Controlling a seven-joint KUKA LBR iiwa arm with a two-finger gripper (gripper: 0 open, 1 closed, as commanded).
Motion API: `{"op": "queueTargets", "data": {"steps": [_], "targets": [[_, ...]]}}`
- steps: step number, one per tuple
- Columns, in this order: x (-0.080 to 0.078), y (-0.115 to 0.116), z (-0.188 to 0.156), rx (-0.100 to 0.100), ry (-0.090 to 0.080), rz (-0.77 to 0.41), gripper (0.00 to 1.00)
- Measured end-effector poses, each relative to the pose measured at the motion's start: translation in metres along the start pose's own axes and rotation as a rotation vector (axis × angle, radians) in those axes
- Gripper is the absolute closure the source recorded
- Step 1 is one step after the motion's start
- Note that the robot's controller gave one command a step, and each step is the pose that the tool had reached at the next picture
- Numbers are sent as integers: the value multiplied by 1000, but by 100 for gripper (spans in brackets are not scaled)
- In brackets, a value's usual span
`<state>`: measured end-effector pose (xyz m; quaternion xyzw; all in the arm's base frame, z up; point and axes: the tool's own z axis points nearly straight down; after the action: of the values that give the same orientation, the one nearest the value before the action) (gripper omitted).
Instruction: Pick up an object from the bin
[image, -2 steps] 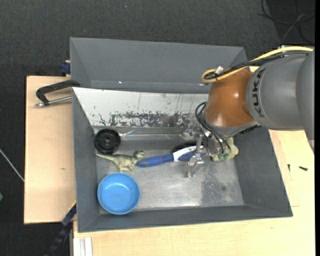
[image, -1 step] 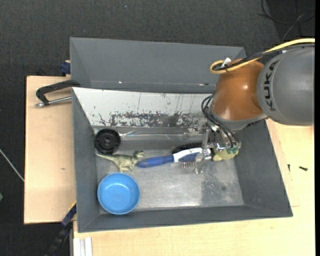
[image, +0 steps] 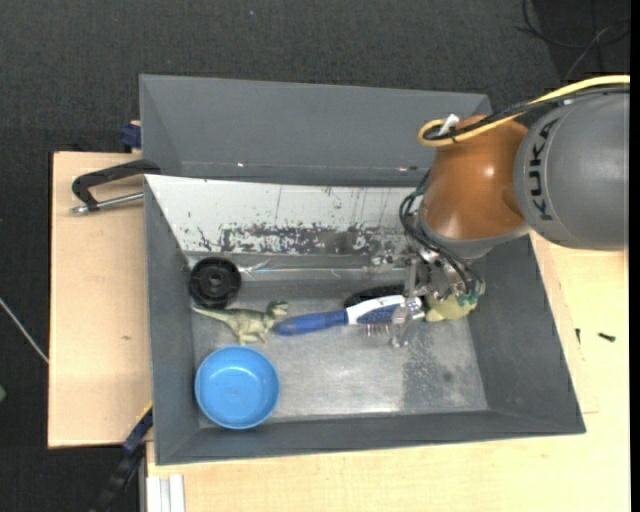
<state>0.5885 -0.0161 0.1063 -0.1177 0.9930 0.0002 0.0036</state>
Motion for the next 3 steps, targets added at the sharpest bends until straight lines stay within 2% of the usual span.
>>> {"op": "queueTargets", "data": {"steps": [1,2,3], "targets": [[-2,-11,33,-2,2,131,0],[-3,-10,31,-1,4,131,0],[-5,-11,29,0,-5,131,100]]}}
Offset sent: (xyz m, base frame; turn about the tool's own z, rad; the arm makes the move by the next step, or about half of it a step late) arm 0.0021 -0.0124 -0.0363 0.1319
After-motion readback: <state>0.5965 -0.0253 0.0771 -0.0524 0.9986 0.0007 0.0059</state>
